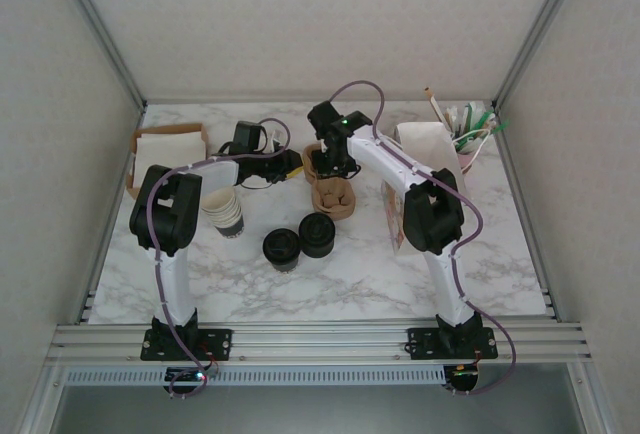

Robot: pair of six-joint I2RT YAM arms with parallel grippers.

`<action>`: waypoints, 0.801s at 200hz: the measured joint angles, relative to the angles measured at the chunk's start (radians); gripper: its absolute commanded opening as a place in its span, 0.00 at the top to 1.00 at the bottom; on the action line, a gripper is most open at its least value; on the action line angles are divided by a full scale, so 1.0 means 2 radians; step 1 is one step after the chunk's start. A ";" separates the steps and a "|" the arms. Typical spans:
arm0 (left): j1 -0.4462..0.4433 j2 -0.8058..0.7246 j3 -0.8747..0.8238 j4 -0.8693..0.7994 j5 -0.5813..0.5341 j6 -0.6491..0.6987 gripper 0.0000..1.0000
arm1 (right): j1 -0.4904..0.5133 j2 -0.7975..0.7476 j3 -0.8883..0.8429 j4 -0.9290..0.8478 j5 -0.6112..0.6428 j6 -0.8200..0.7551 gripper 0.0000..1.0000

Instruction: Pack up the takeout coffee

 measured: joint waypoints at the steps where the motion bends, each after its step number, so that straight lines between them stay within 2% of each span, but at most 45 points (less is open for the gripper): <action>1: 0.000 0.000 0.000 0.000 0.000 0.000 0.73 | 0.000 0.000 0.000 0.000 0.000 0.000 0.76; 86: 0.000 -0.030 -0.006 0.000 -0.005 -0.006 0.68 | 0.000 -0.080 -0.016 0.011 -0.006 0.000 0.77; 160: 0.002 -0.095 -0.008 0.000 -0.031 -0.014 0.63 | 0.000 -0.141 -0.031 0.039 -0.060 0.002 0.77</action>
